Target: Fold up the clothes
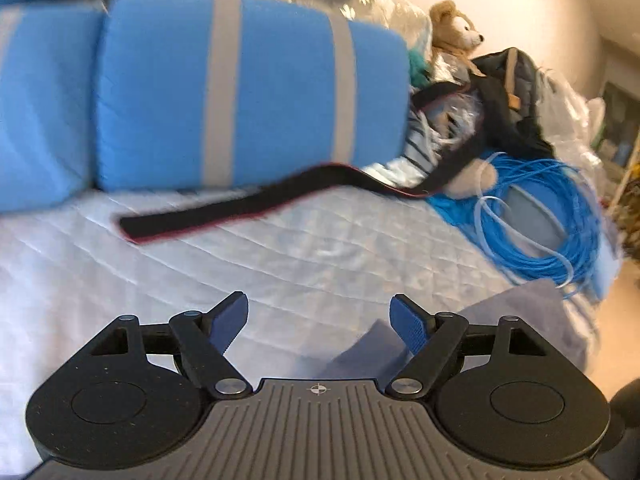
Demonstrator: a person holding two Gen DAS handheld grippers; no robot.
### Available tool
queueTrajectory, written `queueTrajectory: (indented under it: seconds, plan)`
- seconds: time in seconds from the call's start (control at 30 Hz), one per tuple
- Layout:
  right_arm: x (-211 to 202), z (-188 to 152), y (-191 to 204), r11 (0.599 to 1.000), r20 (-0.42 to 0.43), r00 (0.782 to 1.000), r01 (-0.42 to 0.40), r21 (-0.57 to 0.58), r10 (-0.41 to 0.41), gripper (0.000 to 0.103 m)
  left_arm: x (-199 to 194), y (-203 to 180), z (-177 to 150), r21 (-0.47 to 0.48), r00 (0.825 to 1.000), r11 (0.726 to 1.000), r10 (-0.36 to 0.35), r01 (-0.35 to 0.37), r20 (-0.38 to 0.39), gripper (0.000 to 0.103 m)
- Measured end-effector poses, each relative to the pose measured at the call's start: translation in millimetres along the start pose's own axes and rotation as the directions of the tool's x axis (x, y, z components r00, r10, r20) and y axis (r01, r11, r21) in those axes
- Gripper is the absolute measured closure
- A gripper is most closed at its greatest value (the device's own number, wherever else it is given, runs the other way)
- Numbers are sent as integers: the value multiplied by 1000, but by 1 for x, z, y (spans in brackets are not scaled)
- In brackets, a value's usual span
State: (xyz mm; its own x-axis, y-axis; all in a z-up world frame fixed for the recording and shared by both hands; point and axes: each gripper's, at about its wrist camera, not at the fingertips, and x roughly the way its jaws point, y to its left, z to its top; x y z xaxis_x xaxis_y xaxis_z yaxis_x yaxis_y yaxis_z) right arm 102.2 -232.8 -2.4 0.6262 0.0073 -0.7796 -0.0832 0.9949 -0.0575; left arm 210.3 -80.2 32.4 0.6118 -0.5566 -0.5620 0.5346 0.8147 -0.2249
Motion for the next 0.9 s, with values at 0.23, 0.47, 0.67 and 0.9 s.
queueTrajectory:
  seconds: [0.23, 0.47, 0.67, 0.9]
  plan:
    - [5, -1, -5, 999, -23, 999, -35, 4, 35, 0, 63, 6, 1, -64, 976, 983, -180, 173, -125, 34]
    - [6, -1, -4, 999, -22, 999, -43, -10, 43, 0, 79, 5, -4, -64, 967, 985, -168, 159, -191, 99]
    - [6, -3, -1, 999, -19, 999, -33, -16, 33, 0, 62, 7, -1, -82, 983, 988, -141, 132, -115, 100]
    - [6, -5, 1, 1000, -22, 1000, -23, -18, 23, 0, 64, 9, 3, -85, 993, 993, -90, 83, -83, 100]
